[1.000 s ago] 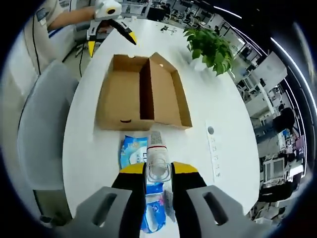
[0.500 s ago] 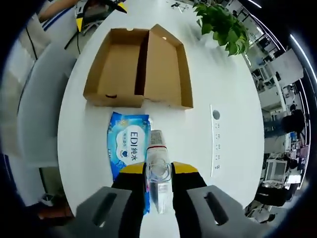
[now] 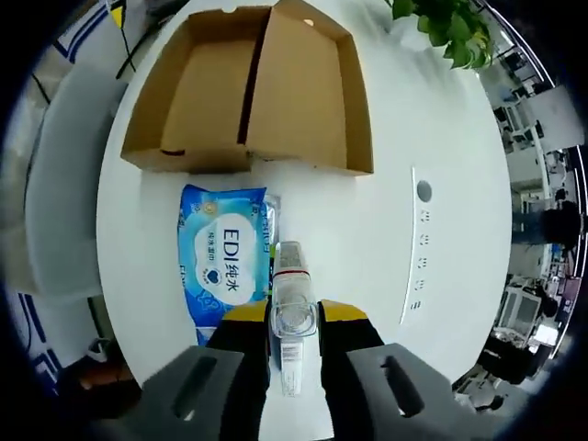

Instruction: Operate the shoe box by opening the lid, removing the specified soft item, and placing it in the target area until the item is outside and the box remains undamaged.

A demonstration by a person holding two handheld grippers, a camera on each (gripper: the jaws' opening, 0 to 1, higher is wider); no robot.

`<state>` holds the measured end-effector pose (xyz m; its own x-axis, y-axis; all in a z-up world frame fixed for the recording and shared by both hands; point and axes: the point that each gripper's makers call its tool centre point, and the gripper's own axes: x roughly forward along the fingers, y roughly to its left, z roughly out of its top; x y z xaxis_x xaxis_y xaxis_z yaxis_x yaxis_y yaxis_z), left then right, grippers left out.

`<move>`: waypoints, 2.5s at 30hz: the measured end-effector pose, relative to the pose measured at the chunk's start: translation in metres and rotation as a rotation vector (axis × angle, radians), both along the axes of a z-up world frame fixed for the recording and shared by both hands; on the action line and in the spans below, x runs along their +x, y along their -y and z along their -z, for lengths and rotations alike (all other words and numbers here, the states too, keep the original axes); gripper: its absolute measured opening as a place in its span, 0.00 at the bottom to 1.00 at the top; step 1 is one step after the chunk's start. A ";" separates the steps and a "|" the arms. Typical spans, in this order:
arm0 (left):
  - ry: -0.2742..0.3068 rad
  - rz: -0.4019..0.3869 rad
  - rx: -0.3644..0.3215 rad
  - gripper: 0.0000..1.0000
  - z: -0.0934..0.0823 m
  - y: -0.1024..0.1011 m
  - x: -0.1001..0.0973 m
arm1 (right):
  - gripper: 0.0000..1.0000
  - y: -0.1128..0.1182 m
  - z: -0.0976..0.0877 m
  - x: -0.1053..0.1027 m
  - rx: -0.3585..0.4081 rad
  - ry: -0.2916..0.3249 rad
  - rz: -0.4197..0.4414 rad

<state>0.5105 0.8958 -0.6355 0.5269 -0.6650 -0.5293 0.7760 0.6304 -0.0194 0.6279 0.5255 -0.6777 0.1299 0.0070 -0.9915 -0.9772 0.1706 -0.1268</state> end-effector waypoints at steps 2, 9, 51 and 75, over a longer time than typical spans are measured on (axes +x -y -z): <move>-0.004 -0.010 0.001 0.91 0.002 -0.003 -0.001 | 0.17 0.000 0.004 0.002 -0.012 -0.005 0.003; -0.020 -0.032 0.010 0.89 0.009 -0.012 -0.005 | 0.17 0.006 0.017 0.001 -0.064 -0.037 0.015; -0.023 -0.133 0.039 0.65 0.033 -0.023 0.010 | 0.28 0.001 0.008 0.012 -0.054 0.035 -0.041; -0.142 -0.360 0.041 0.36 0.061 -0.046 0.029 | 0.25 -0.058 -0.034 0.038 0.246 0.194 0.242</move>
<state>0.5393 0.9417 -0.6964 0.6423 -0.4279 -0.6359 0.4964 0.8644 -0.0802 0.6657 0.5836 -0.6436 0.3419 0.1877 -0.9208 -0.8667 0.4417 -0.2318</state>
